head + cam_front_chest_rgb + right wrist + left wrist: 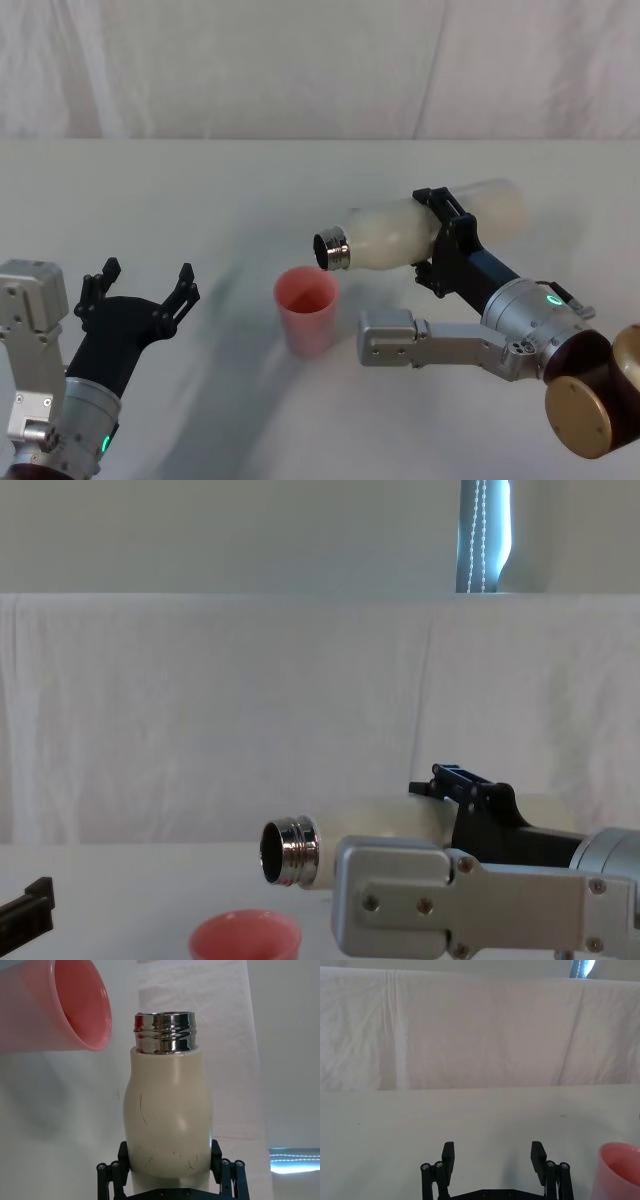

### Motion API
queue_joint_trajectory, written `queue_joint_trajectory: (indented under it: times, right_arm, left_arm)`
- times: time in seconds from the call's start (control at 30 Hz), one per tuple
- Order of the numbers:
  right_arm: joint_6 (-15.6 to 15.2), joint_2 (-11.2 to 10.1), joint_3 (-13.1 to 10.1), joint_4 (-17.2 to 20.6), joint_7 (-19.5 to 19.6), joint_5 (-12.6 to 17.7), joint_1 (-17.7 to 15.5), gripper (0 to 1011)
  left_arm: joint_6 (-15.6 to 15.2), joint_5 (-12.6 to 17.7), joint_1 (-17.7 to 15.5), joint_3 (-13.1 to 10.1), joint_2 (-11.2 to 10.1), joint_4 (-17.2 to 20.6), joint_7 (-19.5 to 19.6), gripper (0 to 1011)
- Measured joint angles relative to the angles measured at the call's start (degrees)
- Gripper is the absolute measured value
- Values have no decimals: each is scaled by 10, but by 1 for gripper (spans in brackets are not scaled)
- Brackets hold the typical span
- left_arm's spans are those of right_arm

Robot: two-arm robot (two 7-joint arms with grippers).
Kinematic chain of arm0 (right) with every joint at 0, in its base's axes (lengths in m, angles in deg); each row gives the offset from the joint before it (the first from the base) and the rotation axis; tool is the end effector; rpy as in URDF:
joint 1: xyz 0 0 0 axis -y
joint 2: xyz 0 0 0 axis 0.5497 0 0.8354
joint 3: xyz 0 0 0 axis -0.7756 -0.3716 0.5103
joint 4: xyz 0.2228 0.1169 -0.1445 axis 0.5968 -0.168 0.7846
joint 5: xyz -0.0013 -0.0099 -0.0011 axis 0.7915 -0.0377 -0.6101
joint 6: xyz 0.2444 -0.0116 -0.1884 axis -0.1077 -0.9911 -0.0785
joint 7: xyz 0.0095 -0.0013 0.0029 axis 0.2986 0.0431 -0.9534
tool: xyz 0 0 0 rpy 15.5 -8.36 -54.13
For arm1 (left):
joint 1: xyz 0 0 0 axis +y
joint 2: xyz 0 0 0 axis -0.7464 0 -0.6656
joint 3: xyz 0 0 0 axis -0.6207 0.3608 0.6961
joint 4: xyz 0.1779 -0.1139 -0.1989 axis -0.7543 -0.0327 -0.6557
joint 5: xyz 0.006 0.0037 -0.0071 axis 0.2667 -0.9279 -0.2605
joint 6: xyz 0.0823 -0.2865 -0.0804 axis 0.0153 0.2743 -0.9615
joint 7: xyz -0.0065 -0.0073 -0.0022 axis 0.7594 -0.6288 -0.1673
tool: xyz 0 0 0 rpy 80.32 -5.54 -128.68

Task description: Grasp the thermos with one hand and pour water into the cup lid.

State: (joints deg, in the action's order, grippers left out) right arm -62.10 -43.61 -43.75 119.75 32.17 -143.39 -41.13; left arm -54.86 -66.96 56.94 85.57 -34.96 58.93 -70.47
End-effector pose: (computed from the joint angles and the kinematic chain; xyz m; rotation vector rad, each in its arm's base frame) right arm 0.3434 0.0772 -0.2391 -0.8322 -1.2158 -0.7719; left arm 0.2529 0.0376 -0.2852 -0.0381 0.0140 1.4459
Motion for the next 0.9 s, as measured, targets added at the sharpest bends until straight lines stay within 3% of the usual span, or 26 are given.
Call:
queue_joint_trajectory:
  times: [0.9]
  right_arm:
    - [-6, -5, 8, 8, -9, -17, 8, 959]
  left_arm:
    - [0, 0, 0, 0, 0, 0, 0, 1001]
